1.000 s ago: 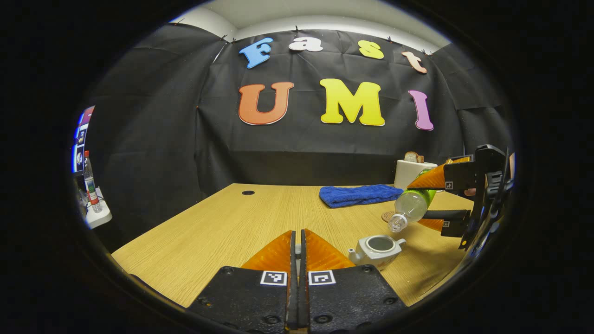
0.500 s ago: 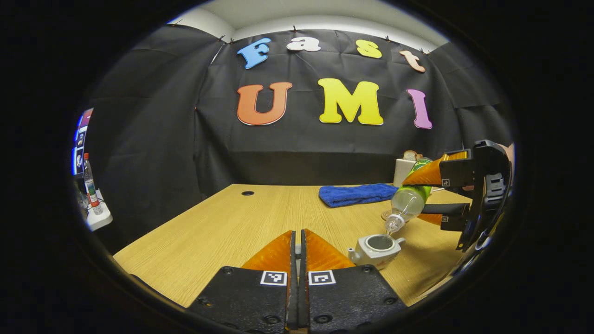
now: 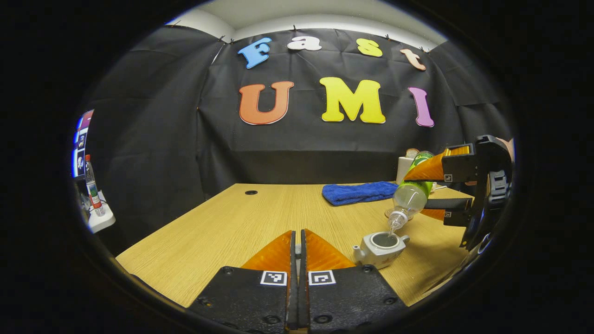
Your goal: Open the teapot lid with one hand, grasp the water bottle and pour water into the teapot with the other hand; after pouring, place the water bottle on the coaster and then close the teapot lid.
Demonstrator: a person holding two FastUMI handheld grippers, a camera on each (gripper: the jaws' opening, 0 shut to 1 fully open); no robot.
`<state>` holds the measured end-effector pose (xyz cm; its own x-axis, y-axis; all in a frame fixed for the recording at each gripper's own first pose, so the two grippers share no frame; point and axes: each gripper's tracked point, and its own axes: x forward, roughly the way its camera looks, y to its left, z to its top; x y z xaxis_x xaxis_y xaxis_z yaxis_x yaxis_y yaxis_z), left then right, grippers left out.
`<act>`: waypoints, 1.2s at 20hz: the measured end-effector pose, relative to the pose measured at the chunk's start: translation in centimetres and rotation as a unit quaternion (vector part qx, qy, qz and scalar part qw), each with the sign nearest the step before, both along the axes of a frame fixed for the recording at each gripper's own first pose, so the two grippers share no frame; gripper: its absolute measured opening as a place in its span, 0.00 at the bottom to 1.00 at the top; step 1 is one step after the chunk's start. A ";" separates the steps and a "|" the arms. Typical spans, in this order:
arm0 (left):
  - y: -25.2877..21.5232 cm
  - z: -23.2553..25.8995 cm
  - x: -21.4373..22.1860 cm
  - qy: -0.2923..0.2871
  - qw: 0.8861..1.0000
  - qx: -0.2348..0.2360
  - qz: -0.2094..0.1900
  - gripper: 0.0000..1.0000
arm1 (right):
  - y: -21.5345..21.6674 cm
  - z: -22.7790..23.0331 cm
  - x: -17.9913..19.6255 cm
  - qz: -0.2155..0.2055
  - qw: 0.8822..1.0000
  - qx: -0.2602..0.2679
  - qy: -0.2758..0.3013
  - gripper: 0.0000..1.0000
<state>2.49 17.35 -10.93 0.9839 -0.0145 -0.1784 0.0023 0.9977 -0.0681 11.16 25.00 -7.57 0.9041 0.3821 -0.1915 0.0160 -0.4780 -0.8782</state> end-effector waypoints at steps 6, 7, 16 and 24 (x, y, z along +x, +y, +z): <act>0.2 -0.3 0.1 0.004 1.000 -0.001 0.005 0.02 | 0.0 0.0 0.0 -0.001 1.000 -0.002 0.002 0.72; 0.3 -0.2 -0.1 0.004 1.000 -0.001 0.004 0.03 | -0.1 0.1 0.1 -0.001 1.000 -0.002 0.001 0.72; 0.8 0.0 -0.1 0.001 1.000 -0.004 0.012 0.02 | -0.5 -1.7 -0.3 -0.047 0.980 0.139 0.132 0.75; -0.9 2.2 0.1 -0.018 1.000 -0.009 0.015 0.02 | -1.8 3.0 0.6 -0.099 0.830 0.466 0.290 0.72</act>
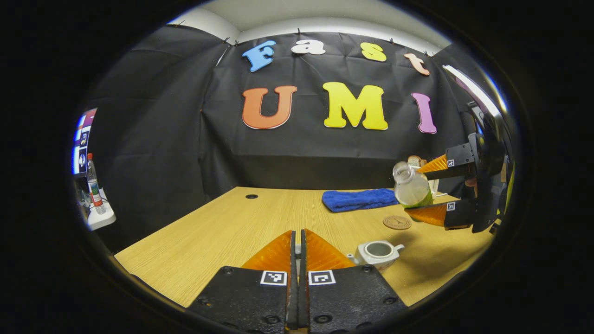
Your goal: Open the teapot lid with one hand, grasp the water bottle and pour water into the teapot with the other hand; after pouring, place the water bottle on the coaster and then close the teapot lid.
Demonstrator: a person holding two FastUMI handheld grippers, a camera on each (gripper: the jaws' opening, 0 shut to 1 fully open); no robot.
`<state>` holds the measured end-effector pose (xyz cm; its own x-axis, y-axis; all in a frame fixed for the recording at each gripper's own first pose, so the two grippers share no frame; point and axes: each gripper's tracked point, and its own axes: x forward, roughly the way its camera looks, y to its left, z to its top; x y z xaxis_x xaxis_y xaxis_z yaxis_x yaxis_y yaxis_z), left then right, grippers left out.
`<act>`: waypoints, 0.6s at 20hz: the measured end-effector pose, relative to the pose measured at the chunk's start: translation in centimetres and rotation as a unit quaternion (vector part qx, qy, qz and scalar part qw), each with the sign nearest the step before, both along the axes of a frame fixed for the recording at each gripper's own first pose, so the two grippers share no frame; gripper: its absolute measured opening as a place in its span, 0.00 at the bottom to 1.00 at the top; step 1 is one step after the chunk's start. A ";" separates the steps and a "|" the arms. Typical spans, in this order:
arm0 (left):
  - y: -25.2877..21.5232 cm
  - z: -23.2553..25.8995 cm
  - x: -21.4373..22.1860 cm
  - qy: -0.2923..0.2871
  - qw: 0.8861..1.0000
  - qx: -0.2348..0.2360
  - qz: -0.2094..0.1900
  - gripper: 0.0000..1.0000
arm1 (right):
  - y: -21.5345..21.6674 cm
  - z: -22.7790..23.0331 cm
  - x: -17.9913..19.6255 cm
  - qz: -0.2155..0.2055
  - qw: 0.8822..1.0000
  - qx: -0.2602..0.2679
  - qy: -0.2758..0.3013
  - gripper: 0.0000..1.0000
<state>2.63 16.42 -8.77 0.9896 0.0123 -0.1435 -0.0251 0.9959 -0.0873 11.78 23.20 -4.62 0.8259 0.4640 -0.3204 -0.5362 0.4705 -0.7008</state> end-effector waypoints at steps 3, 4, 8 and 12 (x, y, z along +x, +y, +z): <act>-1.5 1.2 0.0 -0.012 1.000 0.008 -0.011 0.02 | -3.0 2.5 3.2 -0.048 0.988 0.146 0.024 0.72; -2.2 1.7 0.0 -0.017 1.000 0.008 -0.014 0.03 | -4.2 3.3 4.6 -0.067 0.977 0.198 0.032 0.72; -3.6 2.9 -0.1 -0.026 0.999 0.015 -0.026 0.03 | -7.8 2.4 9.6 -0.127 0.926 0.343 0.093 0.71; -4.1 3.2 -0.2 -0.030 0.999 0.025 -0.028 0.03 | -8.1 -1.8 12.4 -0.156 0.900 0.384 0.138 0.72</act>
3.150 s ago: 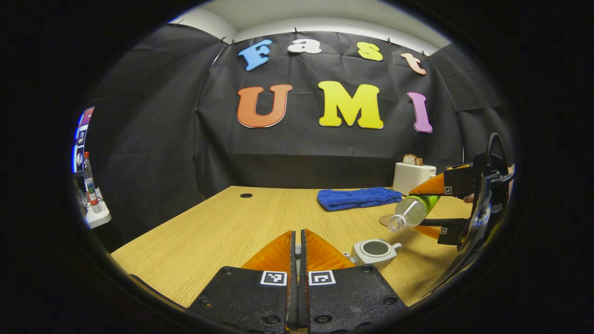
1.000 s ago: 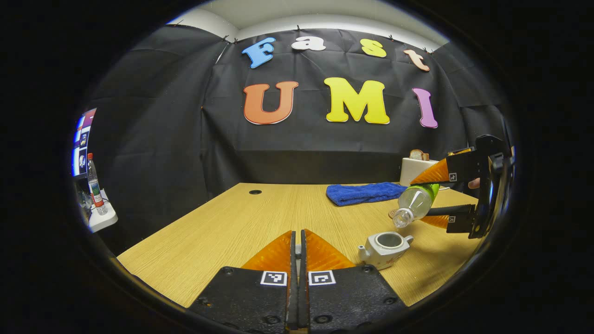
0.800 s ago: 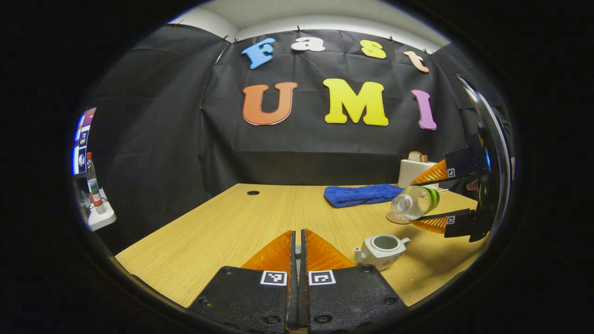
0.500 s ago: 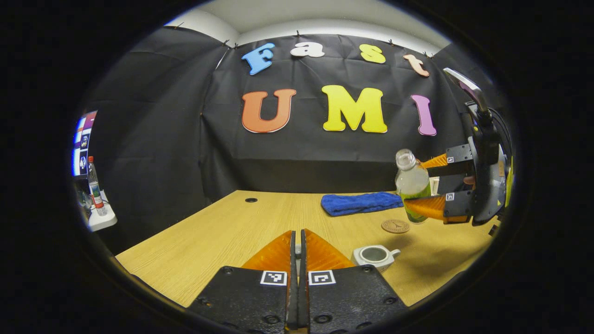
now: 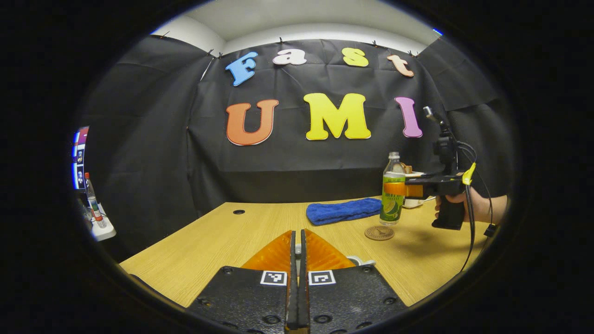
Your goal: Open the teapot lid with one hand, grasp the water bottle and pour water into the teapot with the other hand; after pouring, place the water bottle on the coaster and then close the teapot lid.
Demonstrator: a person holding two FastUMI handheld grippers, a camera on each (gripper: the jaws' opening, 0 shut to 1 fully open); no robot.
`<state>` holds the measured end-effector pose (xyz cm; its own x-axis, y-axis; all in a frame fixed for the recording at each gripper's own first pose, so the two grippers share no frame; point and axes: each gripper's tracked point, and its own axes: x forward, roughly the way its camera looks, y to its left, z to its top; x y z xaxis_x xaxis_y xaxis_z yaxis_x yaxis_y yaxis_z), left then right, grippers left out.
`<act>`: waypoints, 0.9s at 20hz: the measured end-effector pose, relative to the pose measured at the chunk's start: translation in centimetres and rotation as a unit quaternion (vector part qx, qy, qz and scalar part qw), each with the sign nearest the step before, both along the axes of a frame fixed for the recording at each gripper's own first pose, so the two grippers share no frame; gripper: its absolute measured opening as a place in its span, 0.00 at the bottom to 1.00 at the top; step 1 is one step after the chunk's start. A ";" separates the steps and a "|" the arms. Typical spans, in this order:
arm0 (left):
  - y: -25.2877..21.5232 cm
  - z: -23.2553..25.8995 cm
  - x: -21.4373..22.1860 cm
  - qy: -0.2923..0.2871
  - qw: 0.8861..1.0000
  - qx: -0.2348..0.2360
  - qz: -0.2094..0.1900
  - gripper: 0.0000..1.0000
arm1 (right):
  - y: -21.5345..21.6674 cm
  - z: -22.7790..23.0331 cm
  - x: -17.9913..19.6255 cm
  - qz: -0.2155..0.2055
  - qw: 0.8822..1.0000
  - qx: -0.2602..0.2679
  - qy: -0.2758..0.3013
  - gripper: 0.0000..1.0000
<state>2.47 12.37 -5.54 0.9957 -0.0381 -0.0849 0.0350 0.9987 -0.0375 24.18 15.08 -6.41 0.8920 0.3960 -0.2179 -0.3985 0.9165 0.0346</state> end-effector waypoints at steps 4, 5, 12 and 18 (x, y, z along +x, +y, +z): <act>0.0 -0.6 0.0 0.007 1.000 0.001 -0.001 0.03 | 0.4 -2.3 1.2 -0.011 1.000 -0.010 0.012 0.73; 0.2 -0.5 0.0 0.007 1.000 0.002 0.001 0.03 | 0.6 -2.4 1.3 -0.011 1.000 -0.014 0.012 0.73; 0.0 -0.4 0.0 0.004 1.000 0.003 0.000 0.03 | 0.8 -3.7 1.0 -0.018 1.000 -0.018 0.016 0.77; -0.6 -0.5 0.3 0.002 1.000 -0.002 -0.005 0.03 | -0.4 -2.0 -1.3 -0.025 0.999 0.006 0.024 0.97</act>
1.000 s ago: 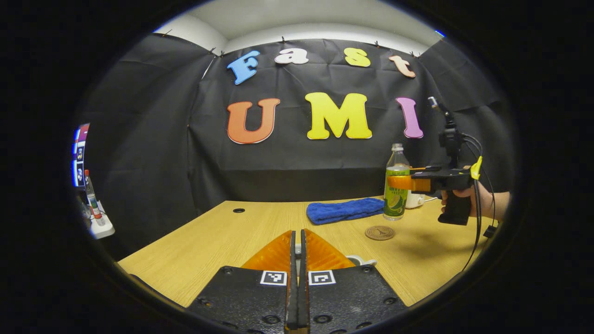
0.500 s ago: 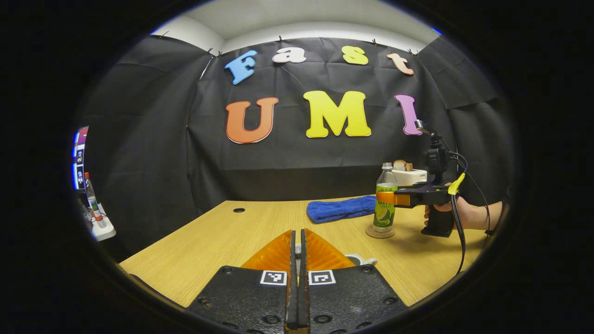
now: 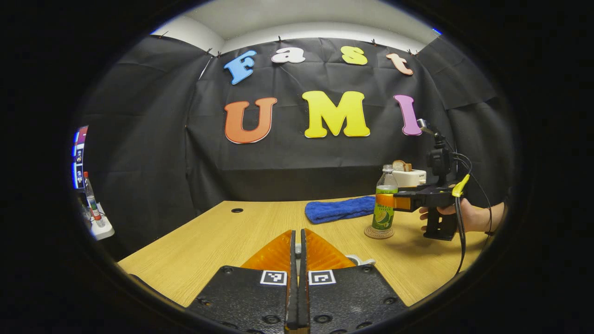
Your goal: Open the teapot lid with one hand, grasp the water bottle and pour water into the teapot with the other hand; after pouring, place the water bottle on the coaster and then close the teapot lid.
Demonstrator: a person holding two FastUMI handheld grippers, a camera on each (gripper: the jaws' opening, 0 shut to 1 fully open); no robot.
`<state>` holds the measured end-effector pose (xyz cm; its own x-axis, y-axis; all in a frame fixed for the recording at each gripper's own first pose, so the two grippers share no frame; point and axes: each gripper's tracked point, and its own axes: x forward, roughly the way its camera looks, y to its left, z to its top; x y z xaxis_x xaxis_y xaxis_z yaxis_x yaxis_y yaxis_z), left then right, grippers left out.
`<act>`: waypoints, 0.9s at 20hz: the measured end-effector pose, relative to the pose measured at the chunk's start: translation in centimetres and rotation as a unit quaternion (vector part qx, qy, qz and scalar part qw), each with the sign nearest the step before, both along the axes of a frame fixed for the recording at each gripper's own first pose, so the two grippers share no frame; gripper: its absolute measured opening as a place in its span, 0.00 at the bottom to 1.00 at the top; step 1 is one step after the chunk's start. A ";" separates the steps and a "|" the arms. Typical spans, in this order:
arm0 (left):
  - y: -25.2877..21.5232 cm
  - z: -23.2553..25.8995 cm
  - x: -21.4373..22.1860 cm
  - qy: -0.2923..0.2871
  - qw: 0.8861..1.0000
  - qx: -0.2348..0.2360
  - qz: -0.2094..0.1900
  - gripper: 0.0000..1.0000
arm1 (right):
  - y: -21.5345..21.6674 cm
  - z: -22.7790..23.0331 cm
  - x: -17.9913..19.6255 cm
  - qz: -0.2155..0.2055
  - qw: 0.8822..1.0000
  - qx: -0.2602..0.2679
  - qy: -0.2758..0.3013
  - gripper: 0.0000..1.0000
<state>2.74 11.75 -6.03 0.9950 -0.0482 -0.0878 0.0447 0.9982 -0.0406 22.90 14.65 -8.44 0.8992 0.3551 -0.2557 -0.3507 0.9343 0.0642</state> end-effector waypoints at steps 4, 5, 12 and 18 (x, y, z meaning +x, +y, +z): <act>-1.6 0.5 0.2 -0.006 1.000 0.011 -0.007 0.03 | -4.2 1.7 -5.2 -0.028 0.999 0.018 -0.009 0.96; -1.7 0.3 0.3 -0.007 1.000 0.015 -0.006 0.03 | -5.2 2.2 -6.7 -0.034 0.999 0.023 -0.017 0.96; -5.8 -0.1 2.0 0.001 0.999 0.040 -0.017 0.03 | -12.1 3.3 -14.1 -0.074 0.995 0.001 -0.074 0.96; -7.3 -1.9 3.2 0.018 0.999 0.029 -0.016 0.03 | -14.4 0.6 -17.0 -0.087 0.995 -0.004 -0.056 0.96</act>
<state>5.98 4.42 -7.92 0.9893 -0.0736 -0.1262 0.0761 0.9970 0.0154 5.90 0.22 -7.83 0.9699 0.1908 -0.1516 -0.1889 0.9816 0.0266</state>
